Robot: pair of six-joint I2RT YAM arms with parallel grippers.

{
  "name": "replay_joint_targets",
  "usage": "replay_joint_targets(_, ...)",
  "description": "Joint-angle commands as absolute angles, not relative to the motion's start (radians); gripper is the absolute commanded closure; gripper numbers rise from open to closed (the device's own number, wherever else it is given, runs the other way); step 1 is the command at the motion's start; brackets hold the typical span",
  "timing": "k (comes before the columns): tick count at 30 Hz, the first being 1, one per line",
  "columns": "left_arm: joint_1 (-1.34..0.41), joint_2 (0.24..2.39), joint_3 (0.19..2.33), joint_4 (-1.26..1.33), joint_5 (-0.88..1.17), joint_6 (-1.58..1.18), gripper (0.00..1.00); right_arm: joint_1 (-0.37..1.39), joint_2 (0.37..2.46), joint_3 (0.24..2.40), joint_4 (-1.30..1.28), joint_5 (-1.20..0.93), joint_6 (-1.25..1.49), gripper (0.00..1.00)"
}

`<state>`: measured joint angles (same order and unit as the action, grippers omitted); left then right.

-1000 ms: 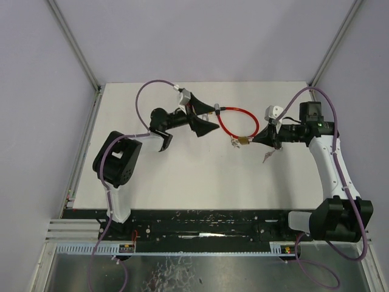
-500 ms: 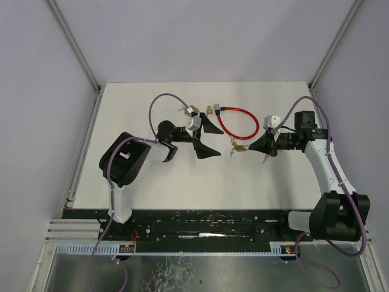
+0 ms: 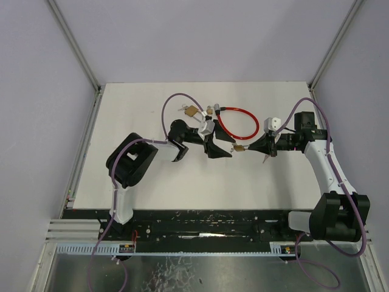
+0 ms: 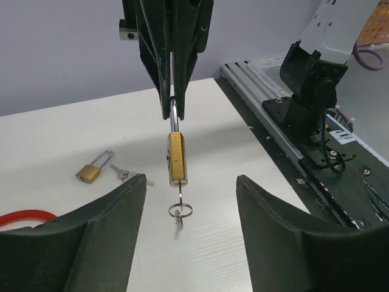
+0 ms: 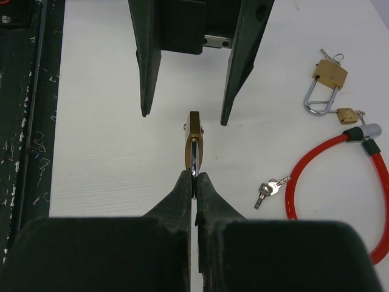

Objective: Lock with the key
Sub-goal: Lock the lock.

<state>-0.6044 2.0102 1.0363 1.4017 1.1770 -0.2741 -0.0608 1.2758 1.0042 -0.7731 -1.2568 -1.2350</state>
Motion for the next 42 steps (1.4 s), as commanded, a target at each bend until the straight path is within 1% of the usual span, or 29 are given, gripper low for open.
replay_joint_targets(1, -0.632, 1.997, 1.080, 1.212, 1.132, -0.097, 0.43, -0.063, 1.249, 1.007, -0.771, -1.331, -1.263, 1.00)
replay_joint_targets(5, -0.644, 1.979, 1.080, 1.140, 1.126, -0.035, 0.46, -0.063, 1.249, 1.007, -0.780, -1.330, -1.273, 1.00)
replay_joint_targets(10, -0.655, 1.954, 1.046, 1.142, 1.100, 0.027, 0.46, -0.063, 1.252, 1.013, -0.813, -1.333, -1.310, 1.00)
replay_joint_targets(31, -0.655, 1.948, 1.035, 1.169, 1.097, 0.023, 0.46, -0.060, 1.262, 1.020, -0.857, -1.339, -1.358, 1.00)
replay_joint_targets(42, -0.655, 1.956, 1.044, 1.162, 1.108, 0.017, 0.50, -0.060, 1.261, 1.024, -0.864, -1.339, -1.362, 1.00)
